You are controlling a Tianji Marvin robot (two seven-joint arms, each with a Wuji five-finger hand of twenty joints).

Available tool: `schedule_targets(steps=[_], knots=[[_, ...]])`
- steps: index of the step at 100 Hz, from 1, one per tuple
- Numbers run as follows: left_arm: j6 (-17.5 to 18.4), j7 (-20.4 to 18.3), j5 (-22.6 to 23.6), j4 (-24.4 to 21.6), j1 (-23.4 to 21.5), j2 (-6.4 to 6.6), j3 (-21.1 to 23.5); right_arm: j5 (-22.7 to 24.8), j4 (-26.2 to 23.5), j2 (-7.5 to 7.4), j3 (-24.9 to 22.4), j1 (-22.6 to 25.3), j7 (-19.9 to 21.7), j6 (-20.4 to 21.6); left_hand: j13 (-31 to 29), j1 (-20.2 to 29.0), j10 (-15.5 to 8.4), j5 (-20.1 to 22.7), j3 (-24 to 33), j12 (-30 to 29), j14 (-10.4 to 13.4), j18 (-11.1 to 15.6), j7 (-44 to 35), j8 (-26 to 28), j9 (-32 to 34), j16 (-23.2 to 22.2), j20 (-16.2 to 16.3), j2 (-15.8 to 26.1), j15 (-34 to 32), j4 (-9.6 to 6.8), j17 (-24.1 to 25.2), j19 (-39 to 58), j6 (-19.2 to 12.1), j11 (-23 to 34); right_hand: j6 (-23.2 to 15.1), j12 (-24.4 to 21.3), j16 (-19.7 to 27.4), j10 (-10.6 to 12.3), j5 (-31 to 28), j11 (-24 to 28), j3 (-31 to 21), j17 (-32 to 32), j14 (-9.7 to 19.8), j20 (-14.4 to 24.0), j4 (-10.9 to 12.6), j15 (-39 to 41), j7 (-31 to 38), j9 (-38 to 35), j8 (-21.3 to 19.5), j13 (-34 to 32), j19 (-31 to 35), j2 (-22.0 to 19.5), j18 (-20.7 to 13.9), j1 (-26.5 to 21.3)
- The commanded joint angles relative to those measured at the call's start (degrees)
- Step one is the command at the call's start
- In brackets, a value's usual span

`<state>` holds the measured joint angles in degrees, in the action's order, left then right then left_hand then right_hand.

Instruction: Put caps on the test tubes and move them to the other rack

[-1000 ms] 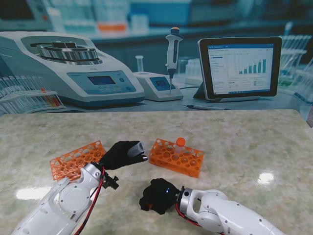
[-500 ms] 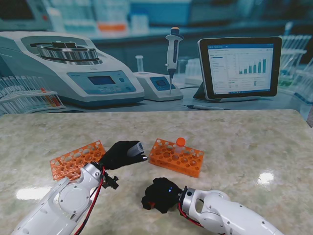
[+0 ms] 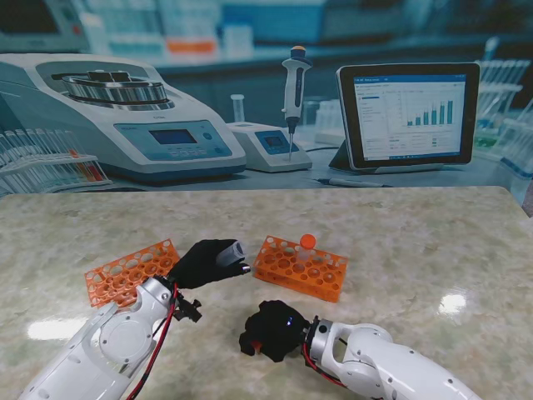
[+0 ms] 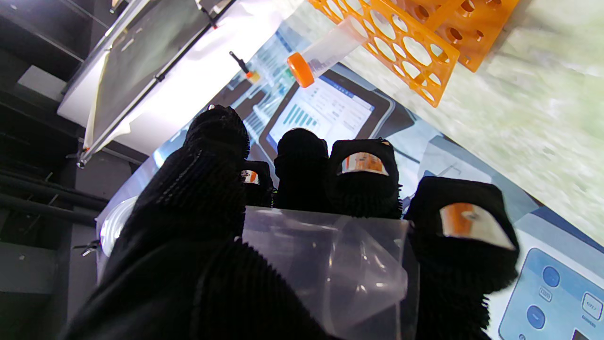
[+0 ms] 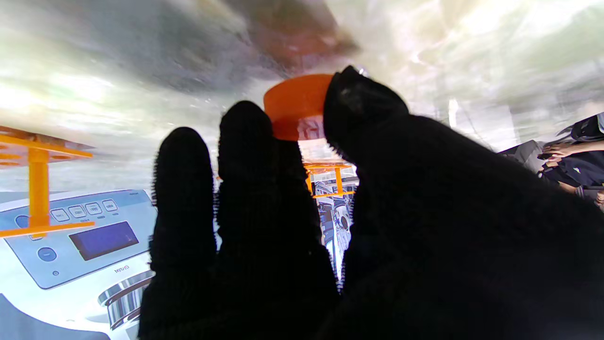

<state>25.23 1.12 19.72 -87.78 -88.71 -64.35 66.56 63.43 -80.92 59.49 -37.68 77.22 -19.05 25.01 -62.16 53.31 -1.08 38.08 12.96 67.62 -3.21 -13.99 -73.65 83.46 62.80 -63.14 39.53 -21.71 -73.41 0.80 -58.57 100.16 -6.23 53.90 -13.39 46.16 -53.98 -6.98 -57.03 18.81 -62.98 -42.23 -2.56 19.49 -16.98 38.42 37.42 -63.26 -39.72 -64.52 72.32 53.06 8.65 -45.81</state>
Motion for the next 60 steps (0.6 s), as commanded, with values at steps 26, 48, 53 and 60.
schedule_targets(steps=[26, 48, 53, 60], knots=[[0.1, 0.0, 0.1, -0.1, -0.3, -0.07, 0.2, 0.6, -2.0, 0.10, -1.8, 2.0, -0.4, 0.7, -0.6, 0.8, -2.7, 0.9, -0.6, 0.7, 1.7, 3.1, -5.2, 3.6, -0.5, 0.4, -1.9, 2.1, -1.6, 0.10, -2.8, 8.8, -3.4, 0.7, -2.0, 2.5, 0.4, 10.6, -2.0, 9.7, -12.1, -0.5, 1.8, -1.1, 3.0, 2.4, 1.4, -8.9, -1.1, -2.3, 2.6, -0.4, 2.0, -10.9], [0.1, 0.0, 0.1, -0.1, -0.3, -0.07, 0.2, 0.6, -2.7, 0.22, -3.2, 3.1, -1.0, 0.9, -0.6, 0.8, -2.7, 1.0, -0.6, 0.7, 1.7, 3.1, -5.2, 3.6, -0.5, 0.4, -1.9, 2.1, -1.6, 0.10, -2.8, 8.8, -3.4, 0.7, -2.2, 2.4, 0.5, 10.6, -2.2, 9.9, -12.3, -0.6, 1.7, -1.3, 2.8, 2.5, 1.5, -9.1, -1.1, -2.5, 2.8, -0.1, 2.1, -10.9], [0.1, 0.0, 0.1, -0.1, -0.3, -0.08, 0.2, 0.5, -2.9, 0.26, -3.5, 3.3, -1.2, 1.1, -0.6, 0.8, -2.8, 1.0, -0.7, 0.7, 1.7, 3.1, -5.2, 3.6, -0.5, 0.4, -1.9, 2.1, -1.6, 0.10, -2.8, 8.8, -3.4, 0.7, -2.2, 2.4, 0.5, 10.7, -2.2, 9.9, -12.4, -0.6, 1.8, -1.3, 2.8, 2.5, 1.5, -9.1, -1.1, -2.5, 2.9, -0.1, 2.2, -11.0], [0.1, 0.1, 0.1, -0.1, -0.3, -0.09, 0.2, 0.6, -3.2, 0.29, -3.9, 3.8, -1.4, 1.2, -0.6, 0.8, -2.8, 1.0, -0.7, 0.7, 1.7, 3.1, -5.2, 3.6, -0.6, 0.4, -1.9, 2.1, -1.6, 0.10, -2.8, 8.8, -3.4, 0.7, -2.2, 2.4, 0.5, 10.6, -2.3, 9.9, -12.4, -0.7, 1.7, -1.4, 2.7, 2.6, 1.6, -9.2, -1.1, -2.6, 2.9, 0.0, 2.2, -11.0]])
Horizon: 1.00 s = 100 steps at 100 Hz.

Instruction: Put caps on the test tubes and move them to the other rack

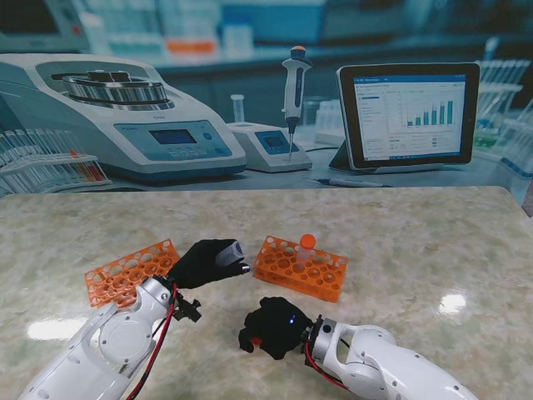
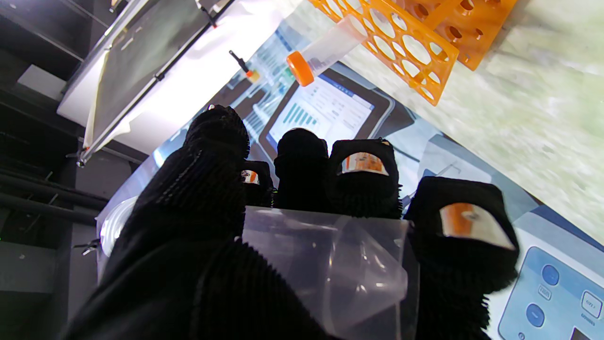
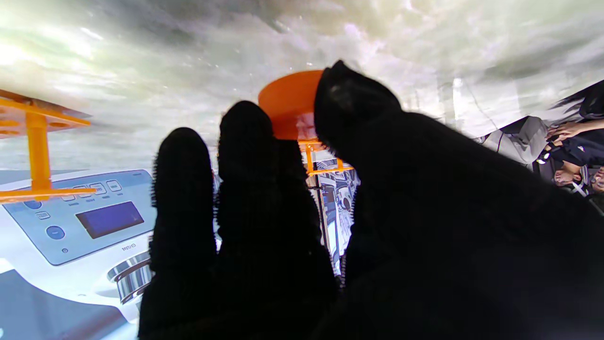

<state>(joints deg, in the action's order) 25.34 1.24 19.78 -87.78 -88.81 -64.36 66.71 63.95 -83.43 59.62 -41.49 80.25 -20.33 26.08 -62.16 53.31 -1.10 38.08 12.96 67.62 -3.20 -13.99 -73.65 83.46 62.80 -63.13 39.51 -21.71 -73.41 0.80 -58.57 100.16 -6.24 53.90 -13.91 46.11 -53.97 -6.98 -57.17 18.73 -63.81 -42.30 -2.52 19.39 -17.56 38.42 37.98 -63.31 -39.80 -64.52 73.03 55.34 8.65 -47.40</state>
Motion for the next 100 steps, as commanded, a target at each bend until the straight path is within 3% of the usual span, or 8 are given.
schedule_targets(steps=[1, 26, 85, 95, 100], knots=[[0.0, -0.1, 0.1, -0.1, -0.2, -0.07, 0.1, 0.0, -0.7, 0.17, -0.2, 0.8, -0.2, 0.1, -0.6, 0.8, -2.8, 1.0, -0.7, 0.7, 1.7, 3.1, -5.2, 3.6, -0.5, 0.4, -1.9, 2.1, -1.6, 0.10, -2.8, 8.8, -3.4, 0.7, -1.7, 2.5, 0.5, 10.7, -2.1, 10.0, -11.6, -0.6, 1.6, -1.2, 3.3, 2.6, 1.0, -9.1, -1.1, -2.6, 2.2, -2.3, 2.2, -9.4], [0.0, -0.1, 0.0, -0.1, -0.2, -0.07, 0.1, 0.0, -1.1, 0.15, -0.7, 1.1, 0.3, 0.6, -0.6, 0.9, -2.8, 1.0, -0.7, 0.7, 1.7, 3.1, -5.2, 3.6, -0.5, 0.4, -1.9, 2.1, -1.5, 0.09, -2.8, 8.7, -3.3, 0.7, -1.7, 2.6, 0.4, 10.7, -2.2, 10.1, -11.8, -0.6, 1.6, -1.3, 3.3, 2.7, 1.1, -9.1, -1.1, -2.5, 2.4, -2.8, 2.1, -9.3], [-0.1, 0.0, 0.1, 0.0, -0.1, -0.08, 0.0, -3.2, 4.6, 0.54, 5.0, -3.6, 2.3, -0.2, -0.5, 0.8, -2.8, 1.0, -0.7, 0.6, 1.6, 3.1, -5.2, 3.6, -0.5, 0.4, -1.9, 2.1, -1.5, 0.10, -2.7, 8.6, -3.4, 0.7, -1.3, 2.2, -0.2, 10.2, -0.3, 9.1, -10.5, 0.9, 1.2, -0.4, 3.6, 1.8, 0.2, -7.1, -0.8, -1.0, 1.5, -5.3, 1.6, -8.9], [-0.1, 0.0, 0.2, 0.0, -0.1, -0.08, 0.0, -3.1, 4.7, 0.40, 5.4, -3.9, 2.6, -0.5, -0.5, 0.8, -2.7, 1.0, -0.7, 0.6, 1.6, 3.1, -5.2, 3.6, -0.5, 0.4, -1.9, 2.0, -1.5, 0.10, -2.7, 8.6, -3.3, 0.7, -0.4, 1.1, -0.1, 9.5, 1.5, 7.4, -9.3, 2.1, 0.7, 0.6, 4.0, 0.8, -1.5, -5.4, 0.0, 0.2, 0.8, -5.8, 1.7, -8.6], [-0.1, 0.0, 0.2, 0.0, -0.1, -0.09, 0.0, -2.8, 4.7, 0.22, 5.6, -4.0, 3.0, -0.5, -0.5, 0.9, -2.7, 1.0, -0.6, 0.6, 1.6, 3.1, -5.2, 3.6, -0.6, 0.4, -1.9, 2.0, -1.5, 0.09, -2.7, 8.6, -3.3, 0.7, -0.3, 0.8, -0.4, 9.5, 2.6, 6.6, -7.8, 2.8, 0.7, 3.0, 4.8, -0.1, -2.8, -4.5, 0.9, 0.9, 0.0, -6.5, 1.8, -8.3]])
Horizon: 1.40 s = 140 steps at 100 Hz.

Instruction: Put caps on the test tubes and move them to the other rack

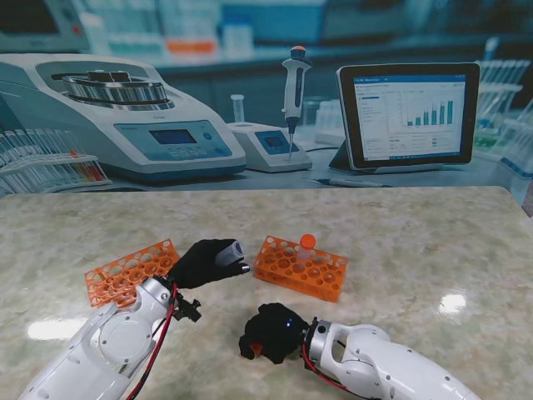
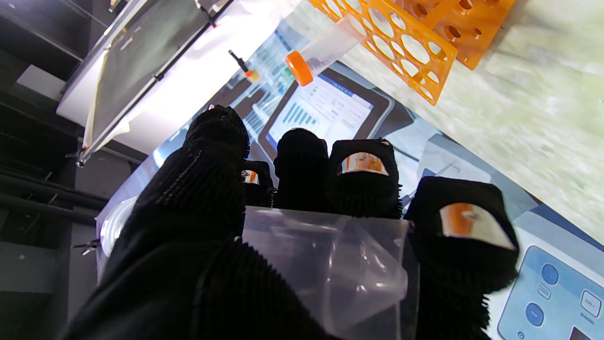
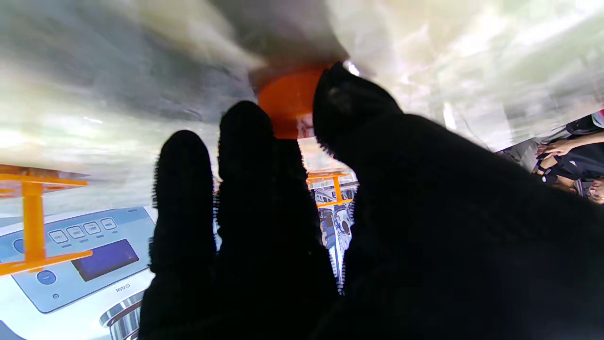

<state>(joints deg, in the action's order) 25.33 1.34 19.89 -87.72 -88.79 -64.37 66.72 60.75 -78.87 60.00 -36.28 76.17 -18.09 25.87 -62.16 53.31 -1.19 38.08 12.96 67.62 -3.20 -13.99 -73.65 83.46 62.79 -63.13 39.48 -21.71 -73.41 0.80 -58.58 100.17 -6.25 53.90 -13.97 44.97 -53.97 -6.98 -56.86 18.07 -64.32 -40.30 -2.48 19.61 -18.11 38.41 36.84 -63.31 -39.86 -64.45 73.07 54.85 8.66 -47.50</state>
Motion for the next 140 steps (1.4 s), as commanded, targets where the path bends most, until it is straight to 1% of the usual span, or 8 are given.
schedule_targets(steps=[1, 10, 26, 54, 59, 70, 103, 140], knots=[[-0.1, -0.1, 0.1, -0.1, -0.1, -0.08, 0.0, 0.5, 0.1, -0.20, 0.4, 0.0, 0.8, -0.3, -0.5, 0.9, -2.6, 1.0, -0.6, 0.6, 1.6, 3.1, -5.2, 3.6, -0.6, 0.4, -1.9, 2.0, -1.5, 0.09, -2.7, 8.6, -3.3, 0.7, -0.2, 1.8, -0.4, 9.4, 2.7, 7.0, -6.8, 1.0, 0.7, 3.4, 5.4, -0.3, -1.9, -4.4, 1.2, 1.0, -0.1, -6.3, 1.8, -8.0], [-0.1, -0.1, 0.1, -0.1, -0.1, -0.08, 0.0, 0.9, -0.3, -0.51, 0.5, -0.1, 2.0, -0.4, -0.5, 0.8, -2.7, 0.9, -0.6, 0.6, 1.6, 3.1, -5.2, 3.6, -0.6, 0.4, -1.9, 2.0, -1.4, 0.10, -2.7, 8.5, -3.3, 0.7, -0.2, 0.3, -0.3, 9.5, 5.0, 3.8, -2.4, 2.4, 0.7, 15.7, 6.9, -2.3, -3.4, -2.8, 2.8, 2.2, -4.2, -8.1, 1.5, -6.4], [-0.1, 0.0, 0.2, -0.1, -0.1, -0.08, 0.0, 2.1, -1.0, -1.07, 0.5, -0.2, 3.4, -0.5, -0.5, 0.8, -2.7, 1.0, -0.6, 0.6, 1.6, 3.1, -5.2, 3.6, -0.6, 0.4, -1.9, 2.0, -1.4, 0.11, -2.7, 8.5, -3.4, 0.7, -0.3, -1.3, -1.0, 9.5, 8.0, 1.2, 0.4, 6.8, 0.6, 19.0, 6.5, -3.2, -5.3, -0.4, 3.7, 4.4, -3.9, -8.2, 1.4, -3.7], [-0.1, 0.1, 0.3, -0.2, -0.2, -0.08, 0.2, 3.7, -3.6, -1.95, -0.9, 0.7, 7.1, -0.2, -0.5, 0.8, -2.7, 1.0, -0.6, 0.7, 1.6, 3.0, -5.2, 3.6, -0.6, 0.4, -1.9, 2.0, -1.4, 0.11, -2.6, 8.4, -3.4, 0.7, 1.8, -2.9, -0.6, 8.8, 13.9, -1.0, 8.4, 12.0, 1.6, 21.5, 7.2, -6.0, -10.0, 4.4, 6.9, 8.5, -4.8, -11.5, 1.4, 4.6], [-0.1, 0.1, 0.3, -0.2, -0.3, -0.08, 0.2, 4.0, -4.0, -2.06, -1.2, 0.9, 7.5, -0.2, -0.5, 0.8, -2.7, 1.0, -0.5, 0.7, 1.6, 3.0, -5.2, 3.6, -0.6, 0.4, -1.9, 2.0, -1.4, 0.11, -2.6, 8.4, -3.4, 0.7, 2.1, -4.3, 3.6, 8.7, 14.7, -0.4, 9.8, 12.6, 1.8, 22.3, 8.5, -5.3, -10.3, 5.5, 7.8, 9.3, -5.3, -12.8, 1.4, 6.4], [-0.1, 0.1, 0.3, -0.2, -0.3, -0.08, 0.2, 4.5, -4.6, -2.21, -1.7, 1.2, 8.0, -0.3, -0.4, 0.8, -2.7, 0.9, -0.5, 0.7, 1.6, 2.9, -5.2, 3.6, -0.6, 0.5, -1.9, 2.0, -1.3, 0.11, -2.5, 8.3, -3.4, 0.7, 2.7, -8.5, 4.5, 8.4, 16.3, -1.6, 11.4, 13.9, 1.6, 22.7, 12.6, -5.0, -11.2, 7.1, 8.9, 10.5, -5.8, -15.0, 1.5, 10.3], [-0.2, 0.1, 0.4, -0.2, -0.2, -0.09, 0.2, 6.8, -6.1, -2.58, -2.9, 2.3, 8.0, -1.9, -0.4, 0.8, -2.7, 0.9, -0.5, 0.7, 1.5, 2.9, -5.2, 3.6, -0.7, 0.5, -1.9, 2.0, -1.3, 0.12, -2.4, 8.3, -3.4, 0.6, 7.3, -12.7, 5.1, 7.0, 17.6, -3.0, 14.6, 15.3, 1.2, 23.4, 12.8, -5.8, -12.7, 10.7, 10.5, 11.9, -6.3, -14.9, 1.8, 13.5], [-0.1, 0.2, 0.4, -0.1, -0.2, -0.10, 0.2, 6.7, -5.9, -2.16, -3.0, 2.1, 6.1, -3.8, -0.4, 0.8, -2.8, 0.9, -0.5, 0.7, 1.5, 2.8, -5.2, 3.6, -0.7, 0.5, -1.9, 2.0, -1.2, 0.13, -2.4, 8.2, -3.4, 0.6, 9.3, -9.8, 5.8, 5.4, 14.1, 2.4, 14.8, 10.0, 2.9, 20.6, 12.3, -6.0, -10.2, 8.2, 7.8, 8.5, -7.9, -13.0, -0.3, 14.1]])
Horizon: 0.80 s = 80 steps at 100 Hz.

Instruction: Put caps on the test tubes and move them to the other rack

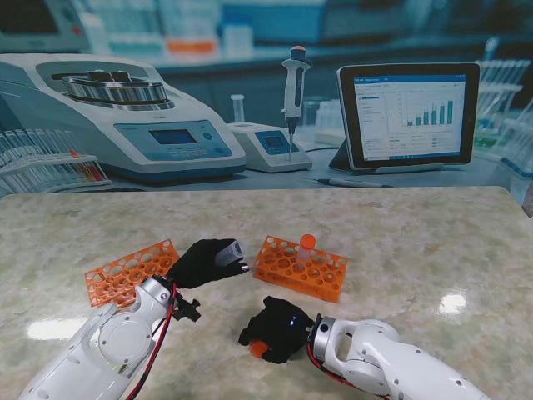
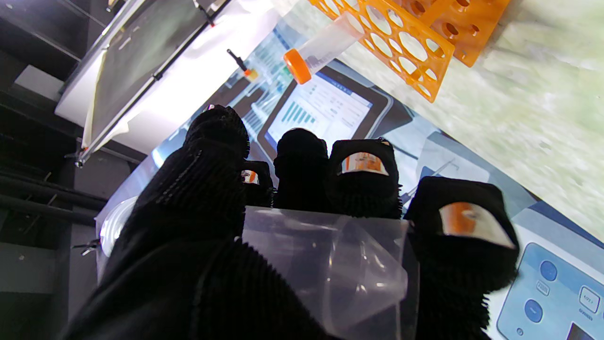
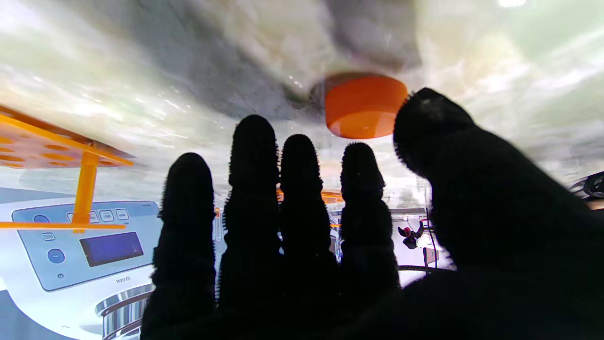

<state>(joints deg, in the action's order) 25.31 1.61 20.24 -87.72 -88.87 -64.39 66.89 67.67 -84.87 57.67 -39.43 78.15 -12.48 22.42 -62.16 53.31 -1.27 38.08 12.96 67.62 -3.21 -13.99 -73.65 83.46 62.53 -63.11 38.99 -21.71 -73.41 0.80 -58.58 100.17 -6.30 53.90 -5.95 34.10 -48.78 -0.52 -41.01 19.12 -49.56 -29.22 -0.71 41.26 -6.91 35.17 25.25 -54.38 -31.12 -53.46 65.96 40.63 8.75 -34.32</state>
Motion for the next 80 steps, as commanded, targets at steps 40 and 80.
schedule_targets(steps=[40, 80], knots=[[-0.1, -0.1, 0.0, 0.0, -0.1, -0.09, 0.0, -0.7, 1.9, 0.08, 1.9, -1.4, 1.0, -1.2, -0.3, 0.8, -2.7, 0.9, -0.5, 0.7, 1.5, 2.8, -5.1, 3.6, -0.5, 0.5, -1.3, 2.0, -1.2, 0.13, -2.4, 8.2, -3.3, 0.6, 1.5, 3.6, 0.2, -1.1, -3.2, 3.7, -0.3, -3.6, 1.6, -3.3, 0.8, -2.7, 2.4, -2.3, -4.0, -4.6, -1.5, 3.9, -1.3, 0.4], [-0.1, 0.0, 0.0, 0.0, -0.1, -0.10, 0.1, -1.6, 3.6, 0.34, 4.0, -2.7, -0.4, -1.5, -0.3, 0.8, -2.7, 0.9, -0.5, 0.7, 1.5, 2.8, -5.2, 3.6, -0.5, 0.5, -1.3, 2.0, -1.2, 0.13, -2.4, 8.2, -3.4, 0.6, -2.3, 13.8, -5.0, 0.2, -4.8, 4.8, -3.4, -9.7, 2.5, -3.8, -5.1, -0.1, 10.2, -7.6, -4.5, -10.2, 1.0, 6.8, -2.1, -7.8]])
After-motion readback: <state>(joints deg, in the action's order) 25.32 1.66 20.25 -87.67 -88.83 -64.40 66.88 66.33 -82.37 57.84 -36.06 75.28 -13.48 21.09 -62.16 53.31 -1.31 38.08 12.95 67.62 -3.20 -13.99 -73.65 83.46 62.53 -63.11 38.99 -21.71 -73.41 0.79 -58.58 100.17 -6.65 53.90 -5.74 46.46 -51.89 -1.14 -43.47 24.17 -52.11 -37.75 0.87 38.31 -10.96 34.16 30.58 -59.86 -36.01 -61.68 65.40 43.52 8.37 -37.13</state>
